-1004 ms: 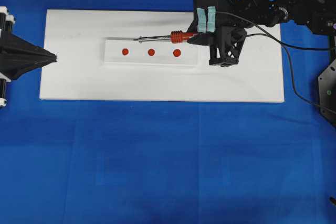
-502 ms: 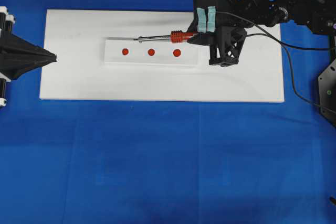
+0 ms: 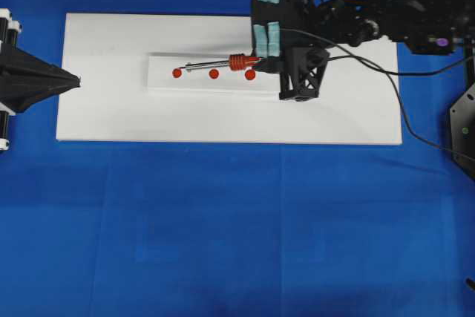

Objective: Touch the tip of the soldering iron to the mark.

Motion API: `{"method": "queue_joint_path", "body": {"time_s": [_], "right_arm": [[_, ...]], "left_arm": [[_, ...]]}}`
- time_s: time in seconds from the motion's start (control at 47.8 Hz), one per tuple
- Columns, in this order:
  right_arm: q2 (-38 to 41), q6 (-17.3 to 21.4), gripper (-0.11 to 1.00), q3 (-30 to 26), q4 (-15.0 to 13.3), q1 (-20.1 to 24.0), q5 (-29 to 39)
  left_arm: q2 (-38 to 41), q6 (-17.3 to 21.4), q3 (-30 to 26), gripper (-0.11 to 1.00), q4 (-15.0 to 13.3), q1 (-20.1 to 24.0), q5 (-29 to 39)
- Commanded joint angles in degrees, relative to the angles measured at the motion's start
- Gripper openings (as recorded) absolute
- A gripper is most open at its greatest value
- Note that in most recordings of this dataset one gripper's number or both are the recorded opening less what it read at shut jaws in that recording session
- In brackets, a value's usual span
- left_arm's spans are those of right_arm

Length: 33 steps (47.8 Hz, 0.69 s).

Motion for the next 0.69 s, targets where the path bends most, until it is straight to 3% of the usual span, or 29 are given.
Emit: {"method": "queue_joint_path", "body": {"time_s": [0.0, 0.669], "right_arm": [[0.44, 0.00, 0.06, -1.67, -0.09, -0.09, -0.88], [3.08, -0.09, 0.06, -1.76, -0.09, 0.26, -2.20]], "left_arm": [[0.35, 0.00, -0.53, 0.00, 0.18, 0.00, -0.44], [0.44, 0.44, -0.53, 0.00, 0.09, 0.00, -0.53]]}}
